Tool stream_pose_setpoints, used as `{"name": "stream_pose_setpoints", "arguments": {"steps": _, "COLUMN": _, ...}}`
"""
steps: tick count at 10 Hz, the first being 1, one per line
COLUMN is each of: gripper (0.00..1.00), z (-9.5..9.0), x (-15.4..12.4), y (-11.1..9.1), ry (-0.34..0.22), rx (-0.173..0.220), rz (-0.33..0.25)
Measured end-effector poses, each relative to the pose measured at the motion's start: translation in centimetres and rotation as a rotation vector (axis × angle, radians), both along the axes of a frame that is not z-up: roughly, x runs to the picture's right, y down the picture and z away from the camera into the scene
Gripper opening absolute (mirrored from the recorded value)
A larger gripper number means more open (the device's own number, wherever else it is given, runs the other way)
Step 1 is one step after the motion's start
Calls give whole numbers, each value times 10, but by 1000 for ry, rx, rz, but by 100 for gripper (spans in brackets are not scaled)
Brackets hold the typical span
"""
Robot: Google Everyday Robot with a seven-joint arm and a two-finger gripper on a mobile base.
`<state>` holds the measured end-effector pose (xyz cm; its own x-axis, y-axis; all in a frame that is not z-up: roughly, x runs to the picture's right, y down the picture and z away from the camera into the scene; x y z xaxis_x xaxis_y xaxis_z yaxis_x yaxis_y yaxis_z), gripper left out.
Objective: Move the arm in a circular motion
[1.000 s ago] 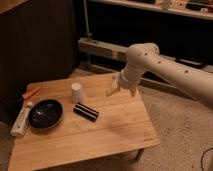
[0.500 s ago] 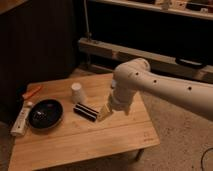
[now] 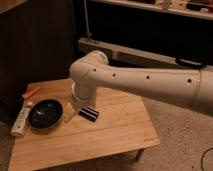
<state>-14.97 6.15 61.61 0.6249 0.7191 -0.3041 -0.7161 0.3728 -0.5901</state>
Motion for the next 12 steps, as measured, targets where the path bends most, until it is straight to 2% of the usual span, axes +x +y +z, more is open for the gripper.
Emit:
{"name": "stream_pose_setpoints", "arguments": {"steps": 2, "gripper": 80, "z": 13, "x": -19, "y": -32, "ry": -9, "rx": 27, "rz": 25}}
{"name": "stream_pose_setpoints", "arguments": {"steps": 4, "gripper": 80, "z": 41, "x": -15, "y": -72, "ry": 24, "rx": 38, "rz": 86}}
{"name": "stream_pose_setpoints", "arguments": {"steps": 5, "gripper": 80, "z": 56, "x": -3, "y": -89, "ry": 51, "rx": 40, "rz": 115}}
{"name": "stream_pose_setpoints", "arguments": {"steps": 6, "gripper": 80, "z": 70, "x": 11, "y": -102, "ry": 80, "rx": 37, "rz": 144}}
{"name": "stream_pose_setpoints", "arguments": {"steps": 8, "gripper": 80, "z": 103, "x": 62, "y": -123, "ry": 164, "rx": 19, "rz": 222}}
{"name": "stream_pose_setpoints", "arguments": {"steps": 10, "gripper": 80, "z": 125, "x": 122, "y": -127, "ry": 247, "rx": -6, "rz": 292}}
{"name": "stream_pose_setpoints", "arguments": {"steps": 11, "gripper": 80, "z": 131, "x": 152, "y": -122, "ry": 287, "rx": -20, "rz": 322}}
{"name": "stream_pose_setpoints", "arguments": {"steps": 12, "gripper": 80, "z": 133, "x": 171, "y": -117, "ry": 313, "rx": -28, "rz": 340}}
